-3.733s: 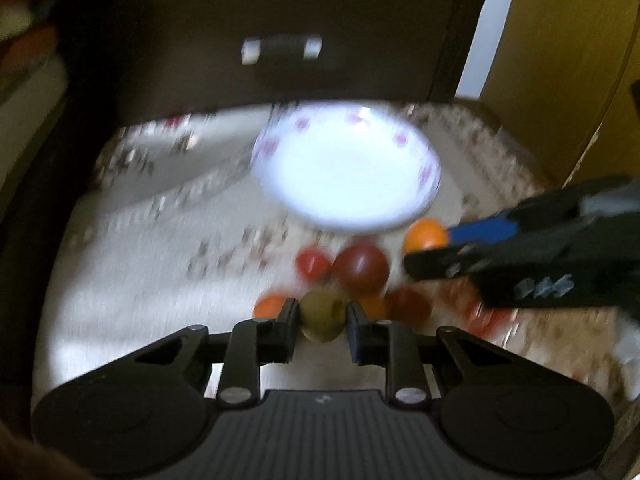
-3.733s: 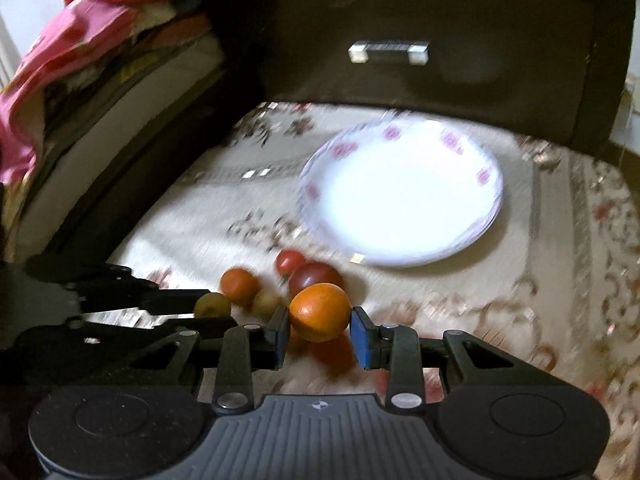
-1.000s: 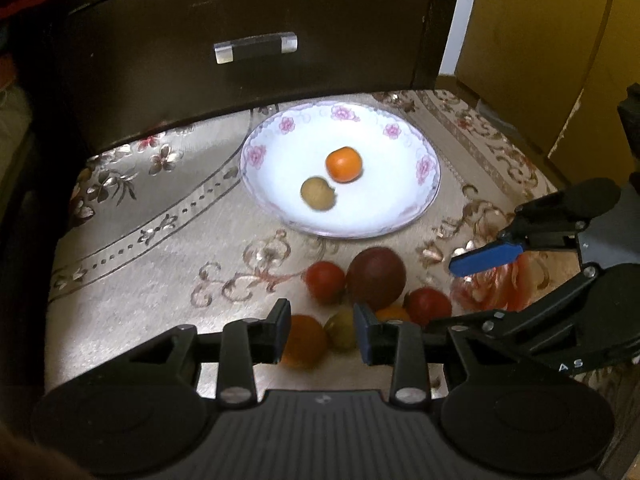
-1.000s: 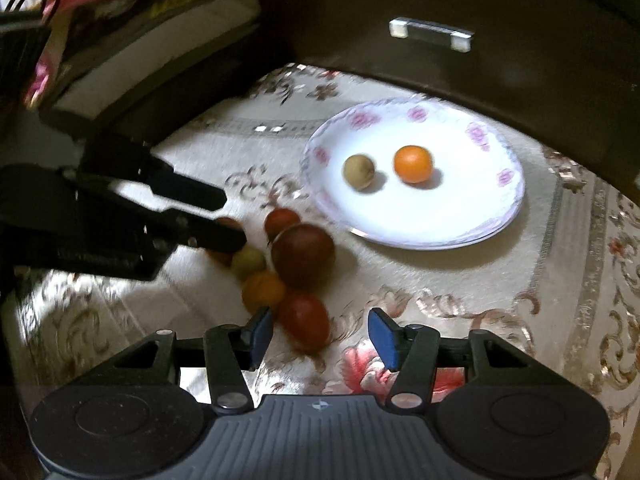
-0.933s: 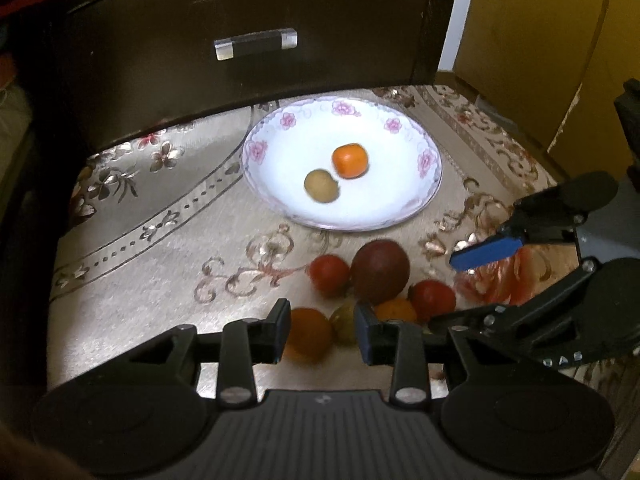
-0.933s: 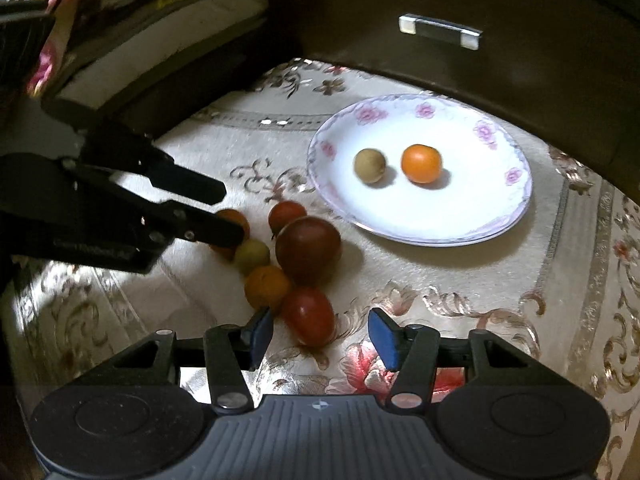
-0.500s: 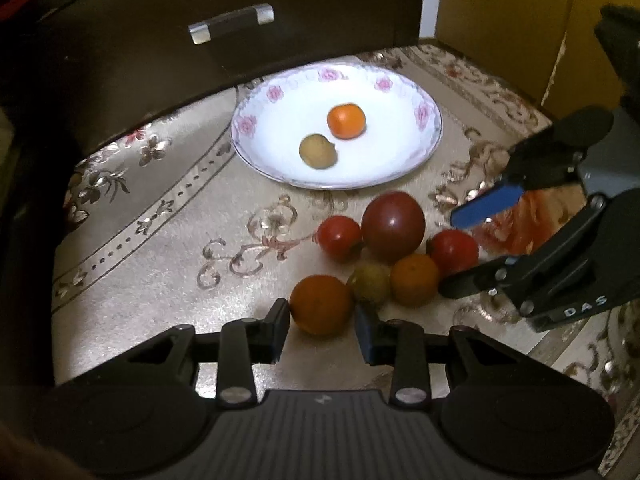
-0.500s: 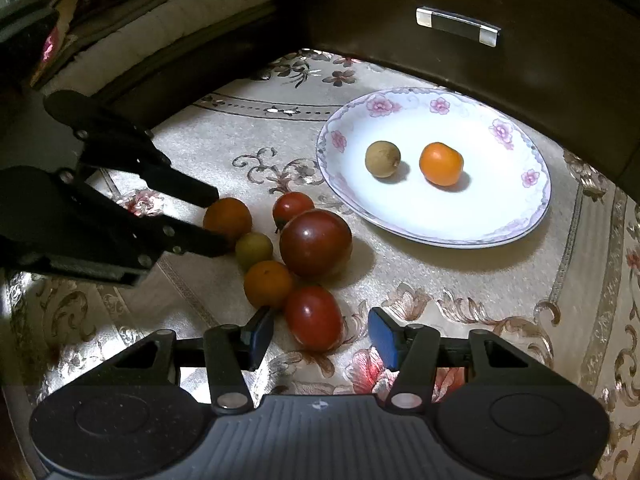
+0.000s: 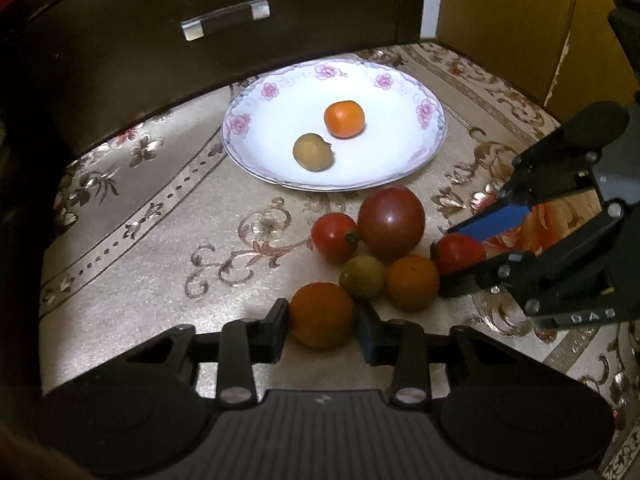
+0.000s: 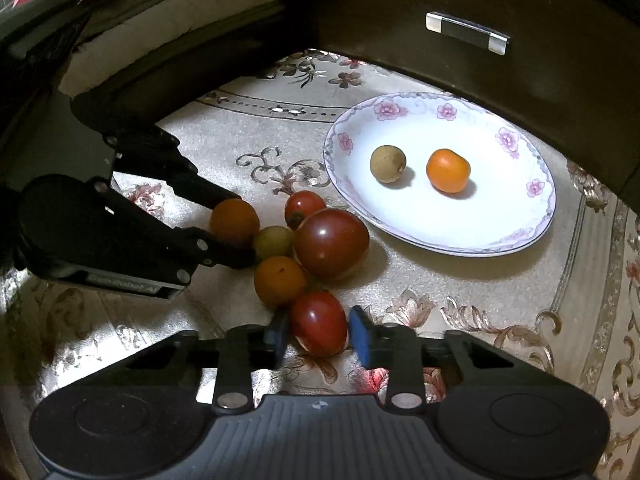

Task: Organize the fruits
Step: 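Grasp a red tomato with the right gripper while the left gripper grasps a tangerine, then carry the red tomato and tangerine over the white bowl with both grippers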

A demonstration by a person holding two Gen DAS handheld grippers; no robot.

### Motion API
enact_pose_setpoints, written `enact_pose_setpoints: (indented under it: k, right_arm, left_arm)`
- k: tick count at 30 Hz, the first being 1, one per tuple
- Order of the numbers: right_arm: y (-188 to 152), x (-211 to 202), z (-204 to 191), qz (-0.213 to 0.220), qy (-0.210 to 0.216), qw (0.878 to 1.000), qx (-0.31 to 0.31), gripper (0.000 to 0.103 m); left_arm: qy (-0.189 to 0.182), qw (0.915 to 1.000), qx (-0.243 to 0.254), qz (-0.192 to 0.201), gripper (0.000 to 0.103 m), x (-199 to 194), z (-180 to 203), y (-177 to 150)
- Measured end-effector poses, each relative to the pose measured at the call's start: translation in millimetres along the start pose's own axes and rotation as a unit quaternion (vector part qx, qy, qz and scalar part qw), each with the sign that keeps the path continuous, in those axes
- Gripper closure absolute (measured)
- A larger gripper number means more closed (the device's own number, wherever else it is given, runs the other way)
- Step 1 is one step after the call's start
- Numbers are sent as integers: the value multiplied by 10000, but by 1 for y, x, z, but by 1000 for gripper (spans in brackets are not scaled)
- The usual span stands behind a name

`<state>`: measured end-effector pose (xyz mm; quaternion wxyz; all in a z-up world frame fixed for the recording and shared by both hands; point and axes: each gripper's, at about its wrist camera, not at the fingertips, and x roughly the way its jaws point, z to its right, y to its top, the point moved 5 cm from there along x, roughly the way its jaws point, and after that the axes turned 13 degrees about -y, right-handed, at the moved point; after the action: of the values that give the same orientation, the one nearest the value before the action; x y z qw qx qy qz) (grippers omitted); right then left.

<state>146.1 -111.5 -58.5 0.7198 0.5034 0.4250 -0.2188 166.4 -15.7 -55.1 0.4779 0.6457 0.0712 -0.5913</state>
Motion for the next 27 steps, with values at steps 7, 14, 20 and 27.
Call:
enact_pose_setpoints:
  k: [7, 14, 20, 27]
  right_arm:
    - [-2, -4, 0, -48, 60, 10000, -26, 78]
    - [-2, -5, -6, -70, 55, 9997, -225, 77]
    - [-2, -5, -8, -62, 43, 9996, -254, 76]
    - [-3, -5, -8, -46, 13, 9996, -287, 77]
  left_arm:
    - [-70, 9999, 119, -69, 63, -9, 9, -3]
    - [-112, 9998, 48, -156, 62, -6, 9, -6]
    - [-47, 9998, 69, -160, 58, -6, 9, -8]
    - [56, 9999, 1, -121, 58, -7, 11, -11]
